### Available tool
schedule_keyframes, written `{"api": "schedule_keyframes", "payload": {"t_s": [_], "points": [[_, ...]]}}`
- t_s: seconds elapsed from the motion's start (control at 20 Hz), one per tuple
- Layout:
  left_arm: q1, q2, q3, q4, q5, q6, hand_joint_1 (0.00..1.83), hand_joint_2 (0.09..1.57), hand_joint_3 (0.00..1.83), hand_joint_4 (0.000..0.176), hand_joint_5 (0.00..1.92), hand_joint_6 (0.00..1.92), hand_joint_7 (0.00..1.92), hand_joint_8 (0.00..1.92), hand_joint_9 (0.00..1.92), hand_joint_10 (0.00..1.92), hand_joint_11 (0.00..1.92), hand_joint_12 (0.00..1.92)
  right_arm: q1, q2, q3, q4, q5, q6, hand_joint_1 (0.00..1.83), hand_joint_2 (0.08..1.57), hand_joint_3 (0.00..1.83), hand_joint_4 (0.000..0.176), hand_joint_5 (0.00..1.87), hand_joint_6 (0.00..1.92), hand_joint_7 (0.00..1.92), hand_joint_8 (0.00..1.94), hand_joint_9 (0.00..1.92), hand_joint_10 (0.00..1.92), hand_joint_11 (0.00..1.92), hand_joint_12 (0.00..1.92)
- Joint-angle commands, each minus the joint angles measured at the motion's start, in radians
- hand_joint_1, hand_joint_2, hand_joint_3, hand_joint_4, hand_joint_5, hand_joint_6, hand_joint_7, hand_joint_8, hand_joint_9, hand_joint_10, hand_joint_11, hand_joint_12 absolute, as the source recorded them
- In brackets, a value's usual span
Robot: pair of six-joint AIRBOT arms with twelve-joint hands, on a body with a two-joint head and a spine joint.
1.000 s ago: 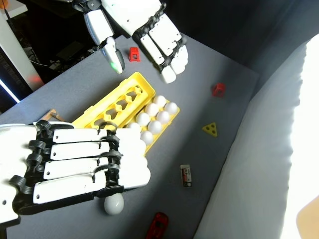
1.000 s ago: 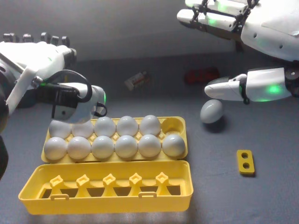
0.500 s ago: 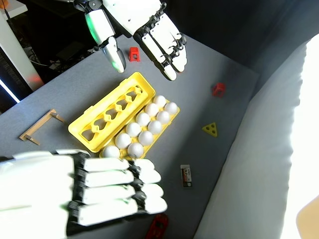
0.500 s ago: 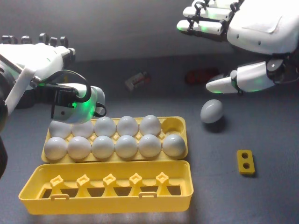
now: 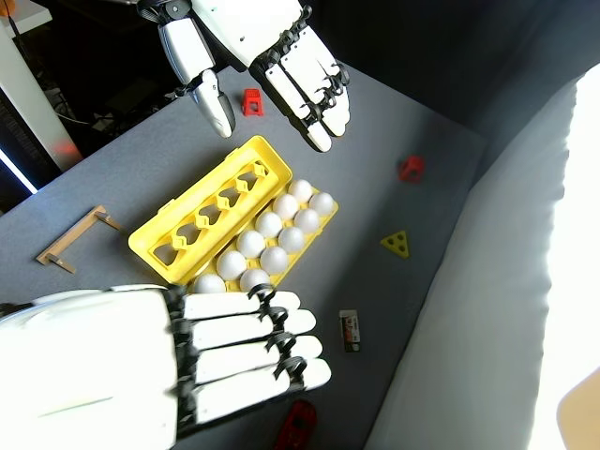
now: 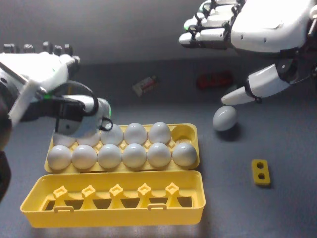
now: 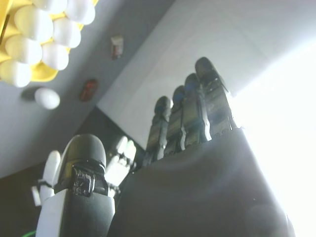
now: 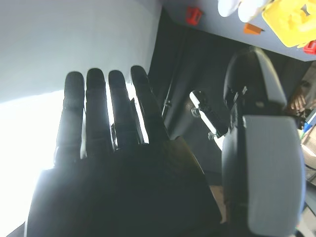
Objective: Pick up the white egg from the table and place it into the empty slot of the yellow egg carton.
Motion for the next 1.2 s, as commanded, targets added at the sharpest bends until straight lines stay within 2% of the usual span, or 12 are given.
{"api": "schedule_keyframes", "payload": {"t_s": [0.0, 0.1, 0.15, 0.3, 0.4, 0.5, 0.55, 0.6, 0.75, 0.85, 1.0, 1.15], "points": [[-0.004, -0.008, -0.006, 0.112, 0.004, -0.013, 0.10, 1.37, 0.00, 0.019, 0.05, 0.01, 0.00, 0.00, 0.04, 0.00, 0.00, 0.44, 0.021, -0.009, 0.008, -0.070, -0.011, 0.092, 0.54, 1.04, 0.00, 0.000, 0.14, 0.01, 0.06, 0.00, 0.12, 0.01, 0.00, 0.35], [0.001, -0.019, -0.006, 0.120, 0.005, -0.015, 0.10, 1.37, 0.00, 0.019, 0.05, 0.01, 0.00, 0.00, 0.04, 0.00, 0.00, 0.45, 0.027, -0.024, 0.034, -0.296, 0.011, 0.350, 0.65, 1.03, 0.00, 0.000, 0.16, 0.02, 0.06, 0.00, 0.11, 0.01, 0.00, 0.37], [0.007, -0.027, -0.005, 0.124, 0.010, -0.018, 0.10, 1.37, 0.00, 0.019, 0.05, 0.01, 0.00, 0.00, 0.04, 0.00, 0.00, 0.45, 0.040, -0.031, 0.047, -0.436, 0.024, 0.523, 0.73, 1.03, 0.00, 0.000, 0.17, 0.02, 0.06, 0.00, 0.11, 0.01, 0.00, 0.37], [0.037, -0.041, -0.003, 0.142, 0.017, -0.054, 0.09, 1.36, 0.00, 0.018, 0.05, 0.01, 0.00, 0.00, 0.04, 0.00, 0.00, 0.45, 0.068, -0.058, 0.077, -0.787, 0.087, 0.877, 0.86, 1.00, 0.00, 0.000, 0.21, 0.04, 0.06, 0.00, 0.12, 0.01, 0.00, 0.37], [0.049, -0.045, -0.005, 0.145, 0.017, -0.054, 0.09, 1.36, 0.00, 0.018, 0.05, 0.01, 0.00, 0.00, 0.04, 0.00, 0.00, 0.45, 0.074, -0.071, 0.087, -0.950, 0.094, 1.011, 0.89, 1.00, 0.00, 0.000, 0.23, 0.03, 0.05, 0.00, 0.08, 0.00, 0.00, 0.24], [0.057, -0.048, -0.006, 0.153, 0.018, -0.056, 0.09, 1.36, 0.00, 0.018, 0.05, 0.01, 0.00, 0.00, 0.05, 0.00, 0.00, 0.45, 0.080, -0.088, 0.100, -1.024, 0.101, 1.068, 0.91, 1.00, 0.00, 0.000, 0.24, 0.02, 0.02, 0.00, 0.03, 0.00, 0.00, 0.12], [0.062, -0.051, -0.005, 0.157, 0.018, -0.063, 0.09, 1.36, 0.00, 0.018, 0.05, 0.01, 0.00, 0.00, 0.05, 0.00, 0.00, 0.45, 0.083, -0.102, 0.108, -1.108, 0.104, 1.135, 0.92, 1.00, 0.00, 0.000, 0.25, 0.02, 0.01, 0.00, 0.01, 0.00, 0.00, 0.10], [0.064, -0.057, -0.003, 0.160, 0.018, -0.066, 0.09, 1.36, 0.00, 0.018, 0.05, 0.01, 0.00, 0.00, 0.05, 0.00, 0.00, 0.46, 0.090, -0.122, 0.121, -1.246, 0.121, 1.266, 0.94, 1.00, 0.00, 0.000, 0.27, 0.03, 0.00, 0.00, 0.00, 0.00, 0.00, 0.05], [0.064, -0.072, 0.002, 0.170, 0.019, -0.070, 0.08, 1.36, 0.00, 0.019, 0.06, 0.01, 0.00, 0.00, 0.05, 0.00, 0.00, 0.46, 0.091, -0.149, 0.153, -1.320, 0.134, 1.309, 1.01, 0.97, 0.00, 0.000, 0.39, 0.07, 0.00, 0.00, 0.00, 0.00, 0.00, 0.00], [0.065, -0.083, 0.006, 0.177, 0.019, -0.078, 0.11, 1.36, 0.00, 0.027, 0.08, 0.01, 0.01, 0.00, 0.05, 0.00, 0.00, 0.48, 0.087, -0.169, 0.174, -1.380, 0.120, 1.347, 1.01, 0.97, 0.00, 0.000, 0.41, 0.08, 0.00, 0.00, 0.01, 0.00, 0.00, 0.00], [0.071, -0.091, 0.006, 0.194, 0.019, -0.102, 0.14, 1.37, 0.00, 0.030, 0.11, 0.01, 0.01, 0.00, 0.04, 0.00, 0.00, 0.43, 0.067, -0.225, 0.239, -1.387, 0.092, 1.327, 1.02, 0.97, 0.00, 0.000, 0.43, 0.09, 0.00, 0.00, 0.01, 0.00, 0.00, 0.00], [0.074, -0.093, 0.001, 0.195, 0.017, -0.102, 0.12, 1.38, 0.00, 0.030, 0.10, 0.00, 0.01, 0.00, 0.04, 0.00, 0.00, 0.35, 0.047, -0.256, 0.270, -1.375, 0.067, 1.291, 1.03, 0.97, 0.00, 0.000, 0.45, 0.09, 0.00, 0.00, 0.01, 0.01, 0.00, 0.00]]}}
